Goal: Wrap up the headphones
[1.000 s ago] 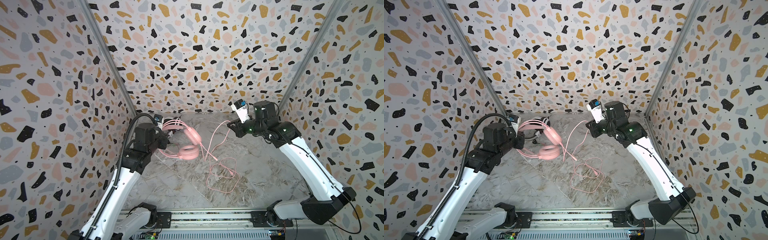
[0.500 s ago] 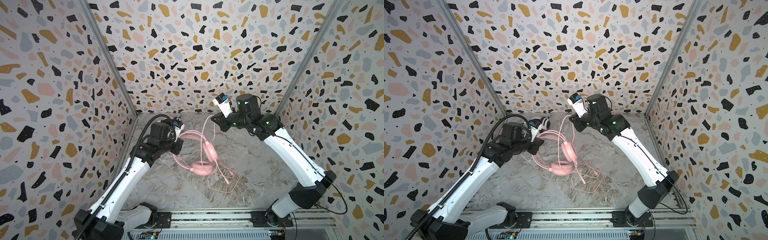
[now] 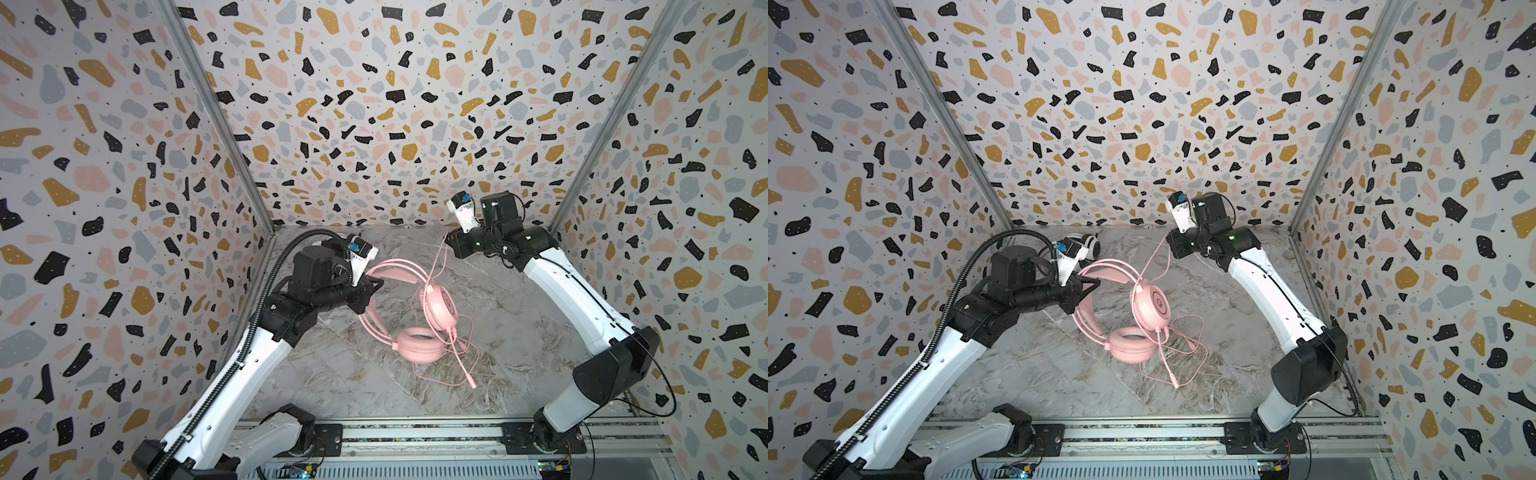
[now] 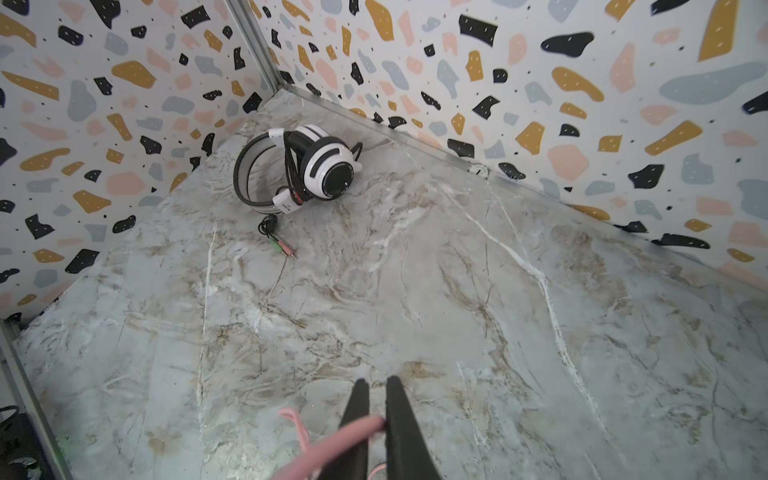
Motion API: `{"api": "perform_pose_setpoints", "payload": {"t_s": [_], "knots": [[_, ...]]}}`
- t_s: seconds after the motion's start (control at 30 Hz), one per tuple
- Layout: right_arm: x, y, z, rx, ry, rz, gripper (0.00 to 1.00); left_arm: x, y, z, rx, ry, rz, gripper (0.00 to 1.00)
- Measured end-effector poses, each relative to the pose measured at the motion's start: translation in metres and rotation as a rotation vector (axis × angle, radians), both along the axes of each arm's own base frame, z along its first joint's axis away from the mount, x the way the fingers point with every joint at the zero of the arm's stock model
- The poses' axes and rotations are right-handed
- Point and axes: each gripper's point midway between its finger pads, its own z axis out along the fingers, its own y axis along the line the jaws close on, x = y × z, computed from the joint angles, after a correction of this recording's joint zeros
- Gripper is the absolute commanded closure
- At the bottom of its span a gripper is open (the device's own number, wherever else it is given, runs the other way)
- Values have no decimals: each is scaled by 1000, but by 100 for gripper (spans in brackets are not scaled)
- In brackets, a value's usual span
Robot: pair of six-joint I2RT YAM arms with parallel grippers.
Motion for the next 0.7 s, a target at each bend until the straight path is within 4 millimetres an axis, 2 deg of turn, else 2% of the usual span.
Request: {"api": "perform_pose_setpoints", "payload": {"t_s": [0.13, 0.23, 0.43, 0.57, 0.63, 0.7], "knots": [[-8, 3, -20, 19, 45, 20, 87, -2, -8, 18, -82, -14, -28, 100], [-19, 7, -23, 71, 59, 55, 86, -2, -13, 38, -156, -35, -36, 100], [-41, 25, -2, 252, 30, 173, 78, -3, -16, 102, -319, -126, -39, 100], [-45, 42, 13, 357, 10, 252, 64, -7, -16, 146, -389, -193, -55, 100], [-46, 51, 18, 391, -1, 286, 58, -8, -17, 161, -413, -214, -63, 100], [-44, 59, 21, 421, -10, 310, 56, -7, -17, 167, -425, -219, -64, 100]]}}
